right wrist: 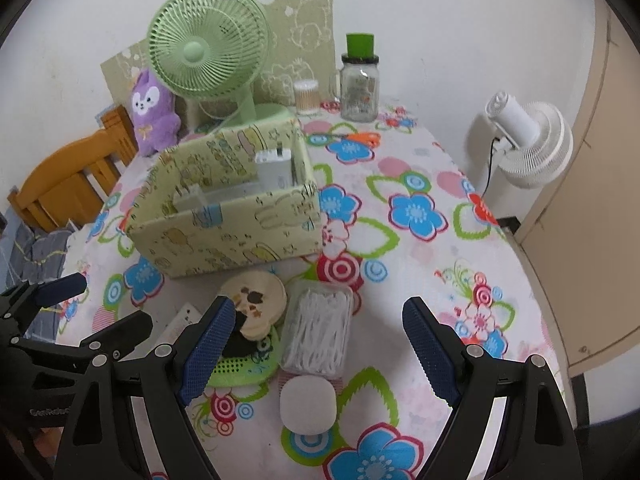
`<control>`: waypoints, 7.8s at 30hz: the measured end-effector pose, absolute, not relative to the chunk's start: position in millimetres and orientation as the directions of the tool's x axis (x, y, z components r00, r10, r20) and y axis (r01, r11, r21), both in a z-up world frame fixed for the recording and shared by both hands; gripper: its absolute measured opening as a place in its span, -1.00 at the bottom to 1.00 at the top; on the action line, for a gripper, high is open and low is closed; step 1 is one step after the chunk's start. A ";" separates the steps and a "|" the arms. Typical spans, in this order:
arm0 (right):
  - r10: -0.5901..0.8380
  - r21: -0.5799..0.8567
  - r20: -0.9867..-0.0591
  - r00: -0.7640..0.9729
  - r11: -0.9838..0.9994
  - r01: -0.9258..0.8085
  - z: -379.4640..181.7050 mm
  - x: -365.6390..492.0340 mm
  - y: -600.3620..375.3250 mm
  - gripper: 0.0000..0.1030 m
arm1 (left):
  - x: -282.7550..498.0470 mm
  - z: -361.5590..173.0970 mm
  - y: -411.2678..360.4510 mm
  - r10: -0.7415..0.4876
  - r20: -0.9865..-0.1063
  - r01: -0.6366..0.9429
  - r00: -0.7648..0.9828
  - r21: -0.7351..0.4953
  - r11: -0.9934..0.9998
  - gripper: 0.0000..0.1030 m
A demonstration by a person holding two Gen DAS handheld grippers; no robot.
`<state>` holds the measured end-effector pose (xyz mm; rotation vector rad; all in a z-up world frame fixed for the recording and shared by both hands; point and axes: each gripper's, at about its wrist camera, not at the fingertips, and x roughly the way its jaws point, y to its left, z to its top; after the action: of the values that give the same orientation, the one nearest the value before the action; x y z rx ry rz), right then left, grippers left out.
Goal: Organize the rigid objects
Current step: 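Grasp the white product card with the left tool while the right grasps the floss box, then lift the card and floss box and carry both over the fabric box, then lower the card and floss box into the fabric box and open both tools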
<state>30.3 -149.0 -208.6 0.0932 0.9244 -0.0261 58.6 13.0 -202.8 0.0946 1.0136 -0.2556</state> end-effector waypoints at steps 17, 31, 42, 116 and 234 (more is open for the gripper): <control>-0.035 0.030 -0.839 0.543 0.994 0.109 -250.1 39.0 -149.4 0.70 | 63.2 -238.3 3.2 -0.163 -0.864 0.295 0.477 -0.018 0.955 0.97; -0.038 0.030 -0.876 0.480 0.991 0.132 -285.3 50.6 -145.5 0.70 | 67.7 -272.1 9.3 -0.133 -0.902 0.282 0.411 -0.013 0.959 0.80; -0.082 -0.020 -0.877 0.474 0.991 0.135 -299.6 56.3 -140.0 0.70 | 67.4 -288.6 11.9 -0.131 -0.922 0.275 0.364 -0.027 0.961 0.66; 0.020 0.026 -0.796 0.605 1.000 0.000 -191.1 75.4 -153.3 0.23 | 79.8 -173.2 -29.3 -0.135 -0.859 0.174 0.495 -0.054 0.983 -0.10; 0.142 0.077 -0.859 0.491 0.986 -0.150 -212.2 216.4 -120.2 0.23 | 209.2 -215.6 -9.7 -0.056 -0.909 0.113 0.412 -0.010 0.994 0.52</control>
<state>216.4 -120.2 -212.2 -0.0088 1.0422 0.1774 209.2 -9.7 -215.6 0.0560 1.1412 -0.1059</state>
